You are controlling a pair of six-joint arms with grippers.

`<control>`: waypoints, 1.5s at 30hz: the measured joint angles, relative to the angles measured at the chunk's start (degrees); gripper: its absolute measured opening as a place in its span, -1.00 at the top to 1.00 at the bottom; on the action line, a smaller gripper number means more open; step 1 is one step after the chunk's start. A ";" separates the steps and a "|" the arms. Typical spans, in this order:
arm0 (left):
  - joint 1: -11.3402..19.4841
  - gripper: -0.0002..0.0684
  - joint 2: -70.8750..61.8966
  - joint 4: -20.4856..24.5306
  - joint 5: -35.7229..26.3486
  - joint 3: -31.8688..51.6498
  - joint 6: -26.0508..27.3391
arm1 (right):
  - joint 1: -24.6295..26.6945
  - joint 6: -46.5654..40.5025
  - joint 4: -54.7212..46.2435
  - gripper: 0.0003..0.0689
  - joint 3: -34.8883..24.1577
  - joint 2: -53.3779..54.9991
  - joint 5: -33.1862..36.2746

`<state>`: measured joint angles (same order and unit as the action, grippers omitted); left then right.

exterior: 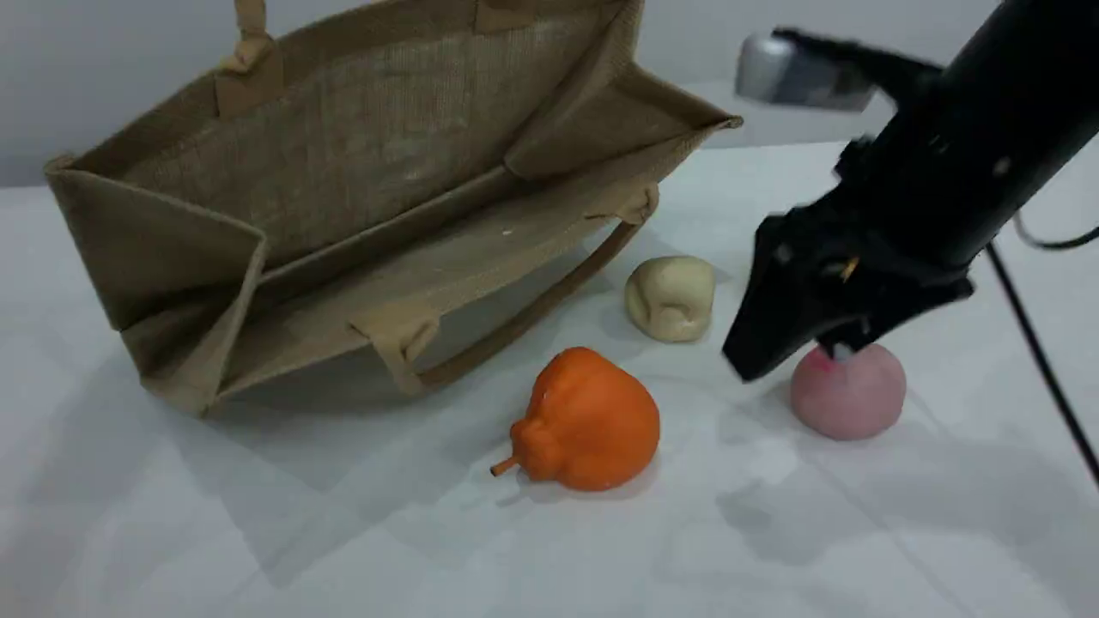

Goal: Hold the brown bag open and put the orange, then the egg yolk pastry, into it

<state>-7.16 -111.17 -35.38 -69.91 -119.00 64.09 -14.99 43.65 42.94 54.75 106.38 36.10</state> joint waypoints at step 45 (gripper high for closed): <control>0.00 0.73 0.00 -1.04 -0.05 0.00 -1.87 | -11.34 18.36 22.94 -0.16 7.72 17.67 -13.41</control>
<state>-7.16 -111.17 -36.43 -69.96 -119.00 62.23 -26.33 62.02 65.88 62.47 124.05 22.69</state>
